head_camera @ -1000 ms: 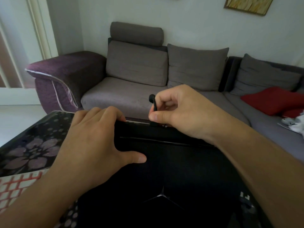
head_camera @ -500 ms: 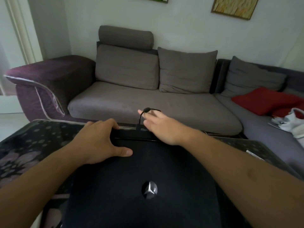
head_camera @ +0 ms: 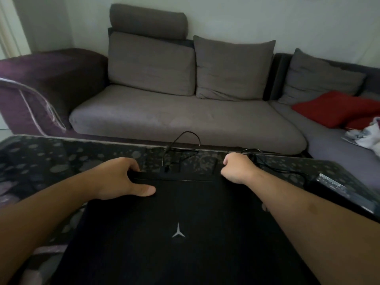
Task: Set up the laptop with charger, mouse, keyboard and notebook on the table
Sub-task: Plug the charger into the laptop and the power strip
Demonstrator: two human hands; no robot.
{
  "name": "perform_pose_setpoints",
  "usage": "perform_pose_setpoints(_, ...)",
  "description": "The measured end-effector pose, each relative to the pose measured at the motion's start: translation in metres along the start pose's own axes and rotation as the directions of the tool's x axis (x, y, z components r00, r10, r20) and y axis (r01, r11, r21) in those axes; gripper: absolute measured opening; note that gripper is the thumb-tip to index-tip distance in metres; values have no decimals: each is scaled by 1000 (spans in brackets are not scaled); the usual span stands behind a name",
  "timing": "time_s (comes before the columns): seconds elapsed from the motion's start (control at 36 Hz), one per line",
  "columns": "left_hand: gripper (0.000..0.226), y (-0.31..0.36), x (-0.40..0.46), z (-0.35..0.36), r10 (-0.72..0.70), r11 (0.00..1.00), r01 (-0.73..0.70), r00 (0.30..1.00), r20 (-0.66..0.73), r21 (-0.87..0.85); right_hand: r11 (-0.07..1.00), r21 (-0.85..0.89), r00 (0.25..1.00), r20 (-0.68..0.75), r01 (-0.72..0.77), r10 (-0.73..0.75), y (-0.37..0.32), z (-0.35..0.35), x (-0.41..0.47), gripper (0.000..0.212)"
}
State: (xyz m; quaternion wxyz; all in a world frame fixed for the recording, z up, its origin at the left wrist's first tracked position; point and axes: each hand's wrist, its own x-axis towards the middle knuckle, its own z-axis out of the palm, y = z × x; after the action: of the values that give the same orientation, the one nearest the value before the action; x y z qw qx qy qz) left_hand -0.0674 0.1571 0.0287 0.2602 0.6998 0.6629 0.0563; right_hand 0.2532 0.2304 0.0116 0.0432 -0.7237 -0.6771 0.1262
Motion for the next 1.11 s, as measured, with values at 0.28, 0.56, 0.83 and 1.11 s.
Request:
perform_pose_setpoints(0.28,93,-13,9,10,66,997,-64,997,-34,45,974,-116,942,-297,-196,154,52,2,-8,47)
perform_pose_setpoints(0.56,100,-6,5,14,57,992,-50,997,-52,116,984,-154,954,-297,-89,39,73,3,-1,12)
perform_pose_setpoints(0.83,92,21,4,32,19,989,-14,999,-29,147,904,-425,985,-135,42,-109,71,-9,-3,19)
perform_pose_setpoints(1.11,117,29,20,19,-39,999,34,992,119,39,837,-528,986,6,144,-167,69,-19,-3,24)
